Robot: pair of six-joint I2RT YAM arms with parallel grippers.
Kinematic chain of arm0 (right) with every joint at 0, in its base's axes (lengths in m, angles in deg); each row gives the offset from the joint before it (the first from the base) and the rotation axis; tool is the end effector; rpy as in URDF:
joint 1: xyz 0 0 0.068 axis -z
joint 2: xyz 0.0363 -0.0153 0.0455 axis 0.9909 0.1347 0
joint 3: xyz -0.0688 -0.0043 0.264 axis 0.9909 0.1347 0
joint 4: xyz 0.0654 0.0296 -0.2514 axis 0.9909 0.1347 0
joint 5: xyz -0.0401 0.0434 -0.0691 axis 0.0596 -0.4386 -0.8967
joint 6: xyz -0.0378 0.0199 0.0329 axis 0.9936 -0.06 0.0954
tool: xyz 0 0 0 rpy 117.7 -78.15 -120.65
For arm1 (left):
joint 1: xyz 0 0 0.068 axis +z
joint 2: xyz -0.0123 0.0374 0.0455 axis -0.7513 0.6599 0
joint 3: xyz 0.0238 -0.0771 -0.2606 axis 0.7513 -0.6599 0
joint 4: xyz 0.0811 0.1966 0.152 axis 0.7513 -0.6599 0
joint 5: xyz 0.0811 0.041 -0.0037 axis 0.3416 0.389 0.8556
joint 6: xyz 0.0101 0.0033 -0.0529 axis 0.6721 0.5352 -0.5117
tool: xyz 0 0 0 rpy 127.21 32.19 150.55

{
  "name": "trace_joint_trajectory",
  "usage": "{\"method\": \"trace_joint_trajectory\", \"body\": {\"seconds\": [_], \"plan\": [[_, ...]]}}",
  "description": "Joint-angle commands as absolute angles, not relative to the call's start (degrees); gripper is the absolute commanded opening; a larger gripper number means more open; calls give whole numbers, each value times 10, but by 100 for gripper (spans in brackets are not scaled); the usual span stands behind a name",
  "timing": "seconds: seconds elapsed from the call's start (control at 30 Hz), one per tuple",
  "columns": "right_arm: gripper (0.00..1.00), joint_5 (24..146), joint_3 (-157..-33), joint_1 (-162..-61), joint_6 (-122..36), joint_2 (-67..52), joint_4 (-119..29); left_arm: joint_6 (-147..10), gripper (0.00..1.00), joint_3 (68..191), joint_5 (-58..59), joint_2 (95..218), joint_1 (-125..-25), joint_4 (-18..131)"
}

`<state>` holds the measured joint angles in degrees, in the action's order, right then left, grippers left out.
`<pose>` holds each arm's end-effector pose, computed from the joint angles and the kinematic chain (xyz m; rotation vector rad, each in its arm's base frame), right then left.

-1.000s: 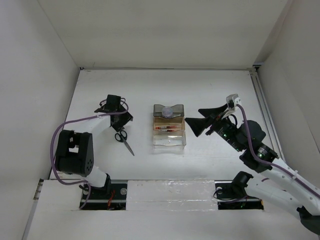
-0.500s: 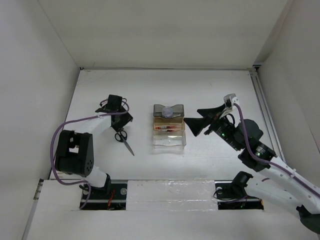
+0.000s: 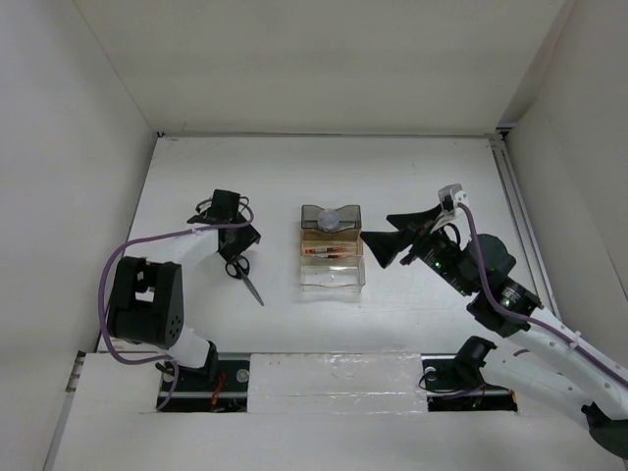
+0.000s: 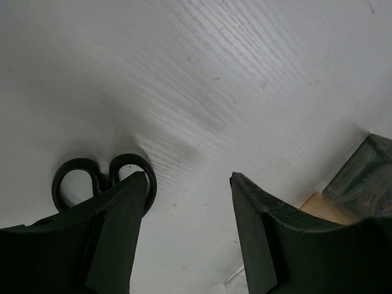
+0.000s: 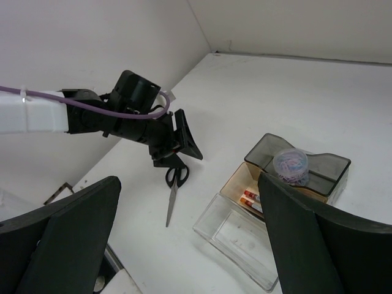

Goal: Sort the stationery into containers
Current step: Pick up the scissors from the center of the board.

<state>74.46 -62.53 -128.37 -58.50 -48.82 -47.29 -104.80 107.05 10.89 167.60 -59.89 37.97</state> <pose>0.1184 0.1204 0.3654 -0.2767 1.5303 0.9168 0.2959 -0.0570 0.1881 -0.8170 2.4141 -0.3694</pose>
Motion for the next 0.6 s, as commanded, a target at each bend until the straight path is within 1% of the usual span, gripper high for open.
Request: {"method": "trace_joint_trajectory", "body": {"seconds": [0.0, 0.17, 0.37, 0.4, 0.43, 0.47, 0.57], "plan": [[100, 746, -626, -1281, -583, -490, -512, -1051, 54, 1062, 109, 1648, -599, 374], [100, 751, -626, -1281, -588, -490, -512, -1051, 53, 1050, 109, 1653, -599, 380], [100, 751, -620, -1281, -588, -490, -517, -1046, 40, 1049, 109, 1703, -599, 391], [100, 751, -620, -1281, -588, -495, -517, -1046, 32, 1049, 104, 1710, -599, 391], [100, 744, -620, -1281, -588, -495, -517, -1046, 27, 1055, 104, 1725, -599, 391], [100, 744, -620, -1281, -583, -495, -517, -1046, 25, 1055, 104, 1731, -599, 391], [100, 744, -620, -1281, -583, -495, -517, -1046, 25, 1055, 109, 1736, -599, 391]]}}
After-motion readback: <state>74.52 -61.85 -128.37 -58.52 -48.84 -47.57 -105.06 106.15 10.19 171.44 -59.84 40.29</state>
